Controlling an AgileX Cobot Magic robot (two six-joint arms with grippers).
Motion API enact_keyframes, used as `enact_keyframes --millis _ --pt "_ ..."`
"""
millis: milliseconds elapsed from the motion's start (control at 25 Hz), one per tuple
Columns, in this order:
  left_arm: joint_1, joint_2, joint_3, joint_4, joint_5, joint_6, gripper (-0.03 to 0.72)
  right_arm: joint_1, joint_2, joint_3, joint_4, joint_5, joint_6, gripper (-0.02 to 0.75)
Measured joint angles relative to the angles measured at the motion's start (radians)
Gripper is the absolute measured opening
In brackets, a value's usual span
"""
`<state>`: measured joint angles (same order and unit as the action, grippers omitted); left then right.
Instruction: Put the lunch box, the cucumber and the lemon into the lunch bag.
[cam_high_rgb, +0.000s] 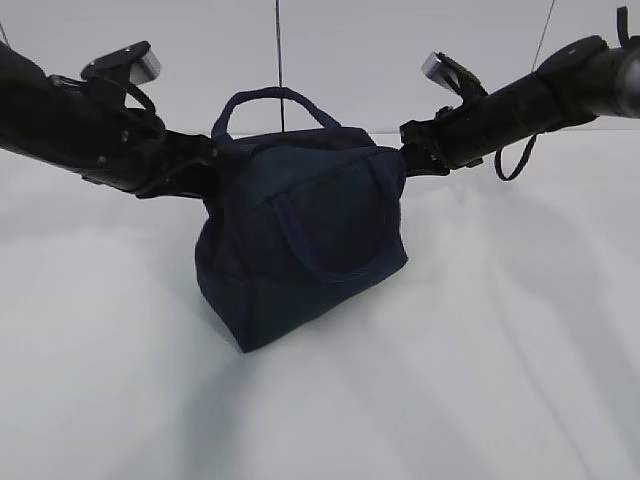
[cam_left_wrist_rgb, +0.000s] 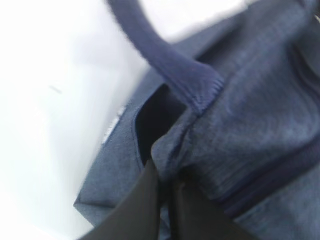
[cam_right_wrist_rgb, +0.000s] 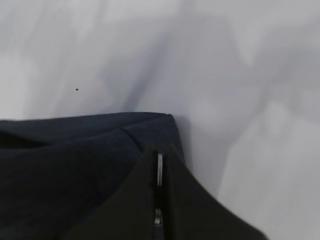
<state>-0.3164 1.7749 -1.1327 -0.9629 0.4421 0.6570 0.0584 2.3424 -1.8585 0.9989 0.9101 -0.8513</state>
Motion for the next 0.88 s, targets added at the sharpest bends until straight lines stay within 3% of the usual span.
enact_keyframes --millis 200,440,880 --pt "0.016 0.000 -0.010 0.001 -0.160 0.000 -0.004 0.000 0.004 -0.081 -0.018 0.125 0.018 0.006" --pt "0.016 0.002 -0.051 0.001 -0.206 0.001 -0.004 0.000 0.006 -0.209 -0.023 0.229 0.063 0.006" --pt "0.016 0.019 -0.059 -0.003 -0.202 0.001 -0.004 0.000 0.024 -0.236 -0.014 0.231 0.096 0.006"
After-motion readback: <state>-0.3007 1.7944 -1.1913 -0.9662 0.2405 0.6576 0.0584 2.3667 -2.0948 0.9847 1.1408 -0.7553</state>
